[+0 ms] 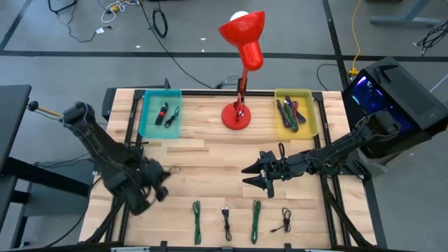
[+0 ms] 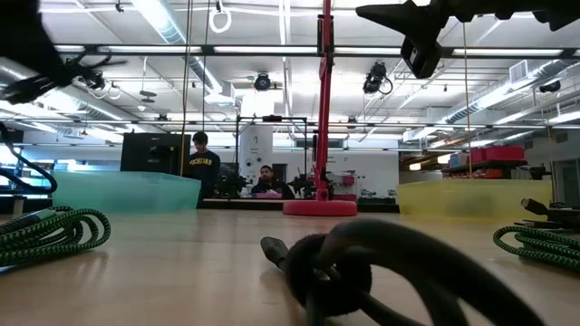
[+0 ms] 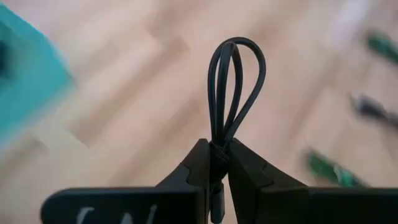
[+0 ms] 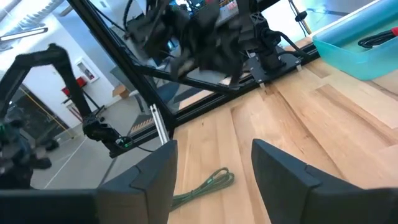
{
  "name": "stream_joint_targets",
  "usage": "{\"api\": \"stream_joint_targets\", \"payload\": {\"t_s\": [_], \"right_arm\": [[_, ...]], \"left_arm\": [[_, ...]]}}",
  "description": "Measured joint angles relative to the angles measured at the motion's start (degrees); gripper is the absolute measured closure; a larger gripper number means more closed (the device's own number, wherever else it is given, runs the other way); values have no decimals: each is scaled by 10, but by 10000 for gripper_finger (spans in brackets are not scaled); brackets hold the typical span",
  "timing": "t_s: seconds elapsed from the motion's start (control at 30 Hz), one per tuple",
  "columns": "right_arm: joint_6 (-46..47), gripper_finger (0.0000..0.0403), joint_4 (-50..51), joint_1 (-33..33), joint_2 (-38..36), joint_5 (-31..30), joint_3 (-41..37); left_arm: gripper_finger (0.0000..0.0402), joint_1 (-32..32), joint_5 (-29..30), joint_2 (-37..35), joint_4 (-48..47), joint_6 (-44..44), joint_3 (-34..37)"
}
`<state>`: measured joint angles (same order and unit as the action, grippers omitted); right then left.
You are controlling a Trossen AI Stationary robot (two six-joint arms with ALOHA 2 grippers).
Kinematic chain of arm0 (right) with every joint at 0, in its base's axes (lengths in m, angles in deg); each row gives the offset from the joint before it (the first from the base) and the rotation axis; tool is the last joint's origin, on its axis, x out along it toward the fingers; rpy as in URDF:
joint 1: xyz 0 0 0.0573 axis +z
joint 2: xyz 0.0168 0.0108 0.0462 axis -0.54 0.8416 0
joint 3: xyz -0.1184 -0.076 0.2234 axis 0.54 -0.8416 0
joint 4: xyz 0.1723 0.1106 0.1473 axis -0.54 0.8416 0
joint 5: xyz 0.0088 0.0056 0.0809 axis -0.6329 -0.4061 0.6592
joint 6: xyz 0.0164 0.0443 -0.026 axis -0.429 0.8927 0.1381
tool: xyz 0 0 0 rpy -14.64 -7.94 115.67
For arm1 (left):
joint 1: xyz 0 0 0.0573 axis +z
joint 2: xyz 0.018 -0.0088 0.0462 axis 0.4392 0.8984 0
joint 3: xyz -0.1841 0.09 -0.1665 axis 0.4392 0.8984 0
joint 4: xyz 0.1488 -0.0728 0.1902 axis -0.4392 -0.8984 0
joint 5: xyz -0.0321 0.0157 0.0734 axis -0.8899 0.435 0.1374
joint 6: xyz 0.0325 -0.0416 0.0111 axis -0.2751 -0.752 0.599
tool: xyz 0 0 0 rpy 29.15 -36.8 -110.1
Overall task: Pick & Place USB Port
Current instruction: Put the black USB cable into the green bin
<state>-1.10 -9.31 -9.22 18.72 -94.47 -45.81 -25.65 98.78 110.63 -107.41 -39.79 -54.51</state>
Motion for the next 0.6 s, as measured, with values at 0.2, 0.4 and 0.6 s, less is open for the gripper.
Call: {"api": "stream_joint_targets", "payload": {"t_s": [0.2,0.4,0.6], "right_arm": [[0,197,1,0,0,0,0],[0,197,-3,0,0,0,0],[0,197,-3,0,0,5,0]], "left_arm": [[367,18,133,-56,-166,-130,0],[367,106,146,-78,-225,-167,27],[367,190,145,-114,-198,-167,107]]}}
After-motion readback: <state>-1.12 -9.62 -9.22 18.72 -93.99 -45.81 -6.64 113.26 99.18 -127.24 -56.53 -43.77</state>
